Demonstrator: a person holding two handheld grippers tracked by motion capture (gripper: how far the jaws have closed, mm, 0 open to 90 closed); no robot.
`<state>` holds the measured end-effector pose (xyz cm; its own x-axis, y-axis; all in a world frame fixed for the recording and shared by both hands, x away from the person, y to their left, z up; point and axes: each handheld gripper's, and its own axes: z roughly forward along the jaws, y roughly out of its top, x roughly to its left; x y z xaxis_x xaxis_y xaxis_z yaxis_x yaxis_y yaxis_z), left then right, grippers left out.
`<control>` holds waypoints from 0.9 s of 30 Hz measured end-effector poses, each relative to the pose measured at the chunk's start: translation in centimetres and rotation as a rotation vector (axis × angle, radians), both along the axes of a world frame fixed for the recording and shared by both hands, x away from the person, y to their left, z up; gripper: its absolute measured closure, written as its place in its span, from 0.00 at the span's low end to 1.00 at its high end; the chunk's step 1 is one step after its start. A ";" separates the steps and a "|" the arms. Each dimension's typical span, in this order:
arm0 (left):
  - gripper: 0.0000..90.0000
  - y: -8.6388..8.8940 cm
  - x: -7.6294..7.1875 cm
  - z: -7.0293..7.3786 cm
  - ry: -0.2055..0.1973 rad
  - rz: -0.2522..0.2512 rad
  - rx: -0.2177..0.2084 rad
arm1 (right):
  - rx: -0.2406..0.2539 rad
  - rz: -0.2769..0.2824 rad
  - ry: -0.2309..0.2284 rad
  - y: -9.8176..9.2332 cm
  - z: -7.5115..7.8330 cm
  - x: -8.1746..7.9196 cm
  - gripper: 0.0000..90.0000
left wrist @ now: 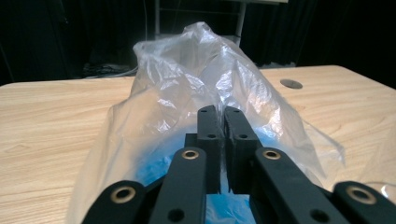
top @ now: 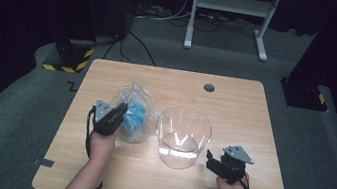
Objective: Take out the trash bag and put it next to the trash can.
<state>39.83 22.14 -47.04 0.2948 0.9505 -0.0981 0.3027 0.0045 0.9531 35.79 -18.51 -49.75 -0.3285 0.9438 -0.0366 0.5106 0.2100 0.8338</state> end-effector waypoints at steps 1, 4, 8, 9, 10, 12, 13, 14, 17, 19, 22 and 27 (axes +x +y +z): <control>0.92 -0.1 0.1 0.0 0.006 -0.009 -0.008 | -0.002 0.001 -0.005 -0.1 0.0 0.0 0.22; 0.81 -0.5 0.1 0.3 0.022 -0.024 -0.019 | -0.001 -0.003 -0.005 -0.2 0.0 0.1 0.22; 0.54 -1.0 -0.1 1.3 0.010 -0.034 -0.029 | 0.003 -0.009 -0.005 -0.3 0.0 0.2 0.22; 0.50 -1.2 -0.3 1.7 0.005 -0.035 -0.019 | 0.002 -0.009 -0.005 -0.3 0.0 0.2 0.22; 0.44 -1.3 -0.4 1.9 0.003 -0.034 -0.013 | 0.001 -0.008 -0.004 -0.3 0.0 0.2 0.22; 0.39 -1.5 -0.6 2.3 0.004 -0.047 -0.009 | 0.000 -0.008 -0.003 -0.3 0.0 0.2 0.22; 0.35 -1.7 -0.7 2.5 0.005 -0.052 -0.017 | 0.000 -0.007 -0.002 -0.2 0.0 0.2 0.22; 0.30 -1.8 -1.0 2.8 0.003 -0.056 -0.021 | -0.001 -0.008 -0.002 -0.2 -0.1 0.3 0.22; 0.21 -1.9 -1.8 3.4 -0.007 -0.063 -0.019 | -0.001 -0.011 0.000 -0.3 -0.1 0.4 0.22; 0.17 -1.7 -2.4 3.9 -0.012 -0.062 -0.016 | -0.001 -0.014 0.001 -0.3 -0.1 0.5 0.22; 0.17 -0.9 -3.5 4.4 -0.016 -0.060 -0.039 | 0.003 -0.019 0.004 -0.4 -0.2 0.6 0.22; 0.17 0.9 -4.7 4.2 0.050 -0.043 -0.015 | 0.005 -0.022 0.017 -0.5 -0.4 0.8 0.22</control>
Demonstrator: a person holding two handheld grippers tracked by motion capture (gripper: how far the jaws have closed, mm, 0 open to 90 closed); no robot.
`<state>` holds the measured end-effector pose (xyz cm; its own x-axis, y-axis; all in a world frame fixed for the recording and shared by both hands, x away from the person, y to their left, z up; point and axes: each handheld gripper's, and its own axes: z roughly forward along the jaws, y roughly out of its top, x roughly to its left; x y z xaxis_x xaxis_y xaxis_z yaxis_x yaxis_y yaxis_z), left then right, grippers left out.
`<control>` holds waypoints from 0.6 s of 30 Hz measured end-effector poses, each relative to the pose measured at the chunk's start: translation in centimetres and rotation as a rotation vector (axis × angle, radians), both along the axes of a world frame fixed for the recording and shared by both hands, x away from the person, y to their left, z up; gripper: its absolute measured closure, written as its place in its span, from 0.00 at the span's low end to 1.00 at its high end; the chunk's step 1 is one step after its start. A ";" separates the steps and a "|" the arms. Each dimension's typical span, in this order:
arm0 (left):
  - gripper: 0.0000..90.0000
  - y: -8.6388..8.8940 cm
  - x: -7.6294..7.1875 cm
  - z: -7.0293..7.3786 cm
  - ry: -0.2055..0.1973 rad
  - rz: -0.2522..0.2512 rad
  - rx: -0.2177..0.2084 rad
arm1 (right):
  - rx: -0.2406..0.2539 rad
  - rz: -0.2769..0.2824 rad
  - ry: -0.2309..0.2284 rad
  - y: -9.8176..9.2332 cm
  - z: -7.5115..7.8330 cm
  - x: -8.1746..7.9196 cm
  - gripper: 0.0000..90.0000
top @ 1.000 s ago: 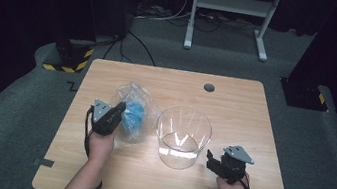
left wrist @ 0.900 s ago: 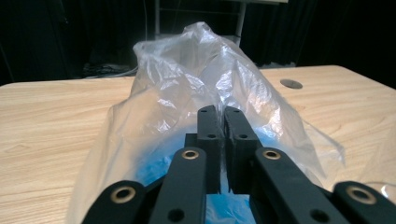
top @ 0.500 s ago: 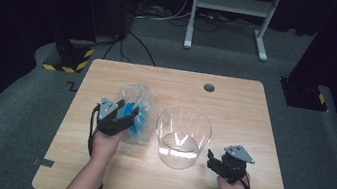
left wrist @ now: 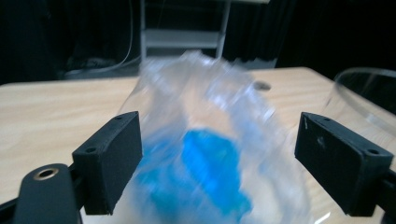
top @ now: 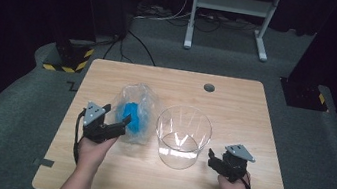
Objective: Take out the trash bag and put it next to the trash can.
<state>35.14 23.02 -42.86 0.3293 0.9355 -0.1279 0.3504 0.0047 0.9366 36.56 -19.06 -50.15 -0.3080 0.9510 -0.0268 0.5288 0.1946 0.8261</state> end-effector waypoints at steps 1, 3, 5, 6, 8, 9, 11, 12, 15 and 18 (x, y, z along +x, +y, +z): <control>0.17 0.3 -0.2 -0.3 0.022 0.000 0.040 | 0.001 0.001 0.001 0.0 0.0 0.0 0.22; 0.17 1.1 -0.6 -1.0 0.076 0.003 0.086 | -0.001 0.008 0.005 0.0 -0.1 0.1 0.22; 0.17 1.8 -0.9 -2.0 0.122 0.004 0.109 | -0.009 0.010 0.006 0.0 -0.2 0.2 0.22; 0.17 2.1 -1.0 -2.6 0.144 0.006 0.124 | -0.012 0.009 0.007 0.0 -0.2 0.2 0.22; 0.17 2.7 -1.1 -3.9 0.191 0.001 0.111 | -0.016 0.006 0.013 0.0 -0.4 0.3 0.22; 0.17 3.1 -1.1 -4.6 0.218 -0.007 0.096 | -0.016 0.005 0.019 0.0 -0.5 0.3 0.22; 0.18 3.4 -1.0 -6.1 0.287 -0.027 0.103 | -0.019 0.003 0.031 -0.1 -0.7 0.4 0.22; 0.18 3.5 -0.9 -6.9 0.320 -0.031 0.121 | -0.020 0.001 0.040 -0.1 -0.9 0.4 0.22; 0.18 3.3 -0.7 -8.4 0.380 -0.022 0.157 | -0.039 -0.006 0.066 -0.1 -1.5 0.7 0.22; 0.17 3.0 -0.4 -8.8 0.393 -0.006 0.151 | -0.049 -0.012 0.097 -0.1 -2.2 0.9 0.22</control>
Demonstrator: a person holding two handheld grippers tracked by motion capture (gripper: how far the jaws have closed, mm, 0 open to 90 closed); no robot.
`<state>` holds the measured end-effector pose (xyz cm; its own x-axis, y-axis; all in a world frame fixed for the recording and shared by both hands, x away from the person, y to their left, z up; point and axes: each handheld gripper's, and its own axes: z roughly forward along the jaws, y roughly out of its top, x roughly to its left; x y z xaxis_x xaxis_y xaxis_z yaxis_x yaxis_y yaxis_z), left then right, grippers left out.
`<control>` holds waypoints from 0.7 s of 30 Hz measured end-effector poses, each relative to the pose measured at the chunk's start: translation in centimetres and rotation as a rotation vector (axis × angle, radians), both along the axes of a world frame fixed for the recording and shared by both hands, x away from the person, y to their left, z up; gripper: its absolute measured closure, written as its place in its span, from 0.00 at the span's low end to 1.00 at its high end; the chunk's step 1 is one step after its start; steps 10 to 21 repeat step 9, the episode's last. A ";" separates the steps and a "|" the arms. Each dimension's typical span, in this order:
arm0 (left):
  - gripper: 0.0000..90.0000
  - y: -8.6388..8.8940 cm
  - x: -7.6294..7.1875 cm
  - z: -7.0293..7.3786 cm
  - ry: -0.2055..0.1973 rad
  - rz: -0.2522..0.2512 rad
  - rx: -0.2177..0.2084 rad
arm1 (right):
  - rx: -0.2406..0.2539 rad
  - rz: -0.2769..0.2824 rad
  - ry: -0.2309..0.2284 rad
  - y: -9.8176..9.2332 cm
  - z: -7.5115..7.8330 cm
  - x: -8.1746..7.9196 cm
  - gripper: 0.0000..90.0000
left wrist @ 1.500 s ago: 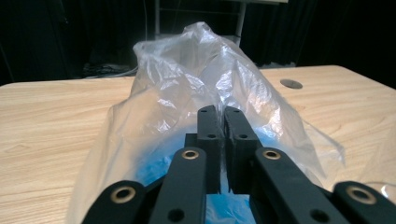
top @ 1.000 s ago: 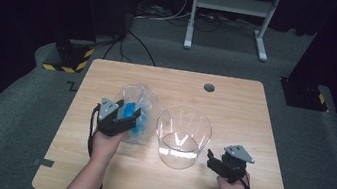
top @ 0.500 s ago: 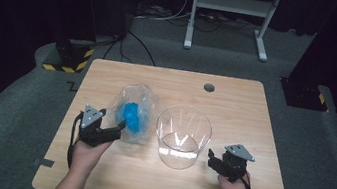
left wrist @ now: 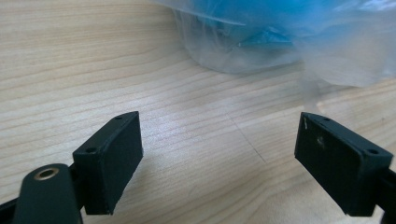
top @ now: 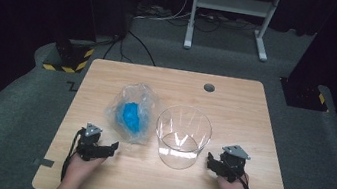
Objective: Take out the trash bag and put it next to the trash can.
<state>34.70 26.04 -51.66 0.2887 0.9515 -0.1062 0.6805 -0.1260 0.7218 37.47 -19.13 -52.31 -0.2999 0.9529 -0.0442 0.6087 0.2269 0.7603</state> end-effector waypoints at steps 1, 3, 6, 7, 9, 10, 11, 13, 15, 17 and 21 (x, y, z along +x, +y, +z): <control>0.17 -0.3 0.1 -0.3 0.010 0.003 0.026 | -0.002 0.002 0.015 0.0 -0.1 0.1 0.22; 0.15 -1.0 0.1 -0.8 0.004 -0.021 0.081 | -0.003 -0.004 0.020 0.0 -0.1 0.1 0.22; 0.09 -1.5 0.2 -1.0 -0.002 -0.035 0.108 | 0.000 -0.003 0.021 0.0 -0.1 0.2 0.22; 0.09 -1.4 0.2 -1.1 -0.004 -0.035 0.105 | 0.001 -0.004 0.021 0.0 -0.1 0.2 0.22; 0.09 -1.4 0.2 -1.1 -0.004 -0.037 0.103 | 0.000 -0.005 0.023 0.0 -0.1 0.2 0.22; 0.09 -1.4 0.2 -1.1 -0.004 -0.037 0.103 | 0.000 -0.005 0.023 0.0 -0.1 0.2 0.22; 0.09 -1.4 0.2 -1.1 -0.004 -0.037 0.103 | 0.000 -0.005 0.023 0.0 -0.1 0.2 0.22; 0.09 -1.4 0.2 -1.1 -0.004 -0.037 0.103 | 0.000 -0.005 0.023 0.0 -0.1 0.2 0.22; 0.09 -1.4 0.2 -1.1 -0.004 -0.037 0.103 | 0.000 -0.005 0.023 0.0 -0.1 0.2 0.22; 0.09 -1.4 0.2 -1.1 -0.004 -0.037 0.103 | 0.000 -0.005 0.023 0.0 -0.1 0.2 0.22; 0.09 -1.4 0.2 -1.1 -0.004 -0.037 0.103 | 0.000 -0.005 0.023 0.0 -0.1 0.2 0.22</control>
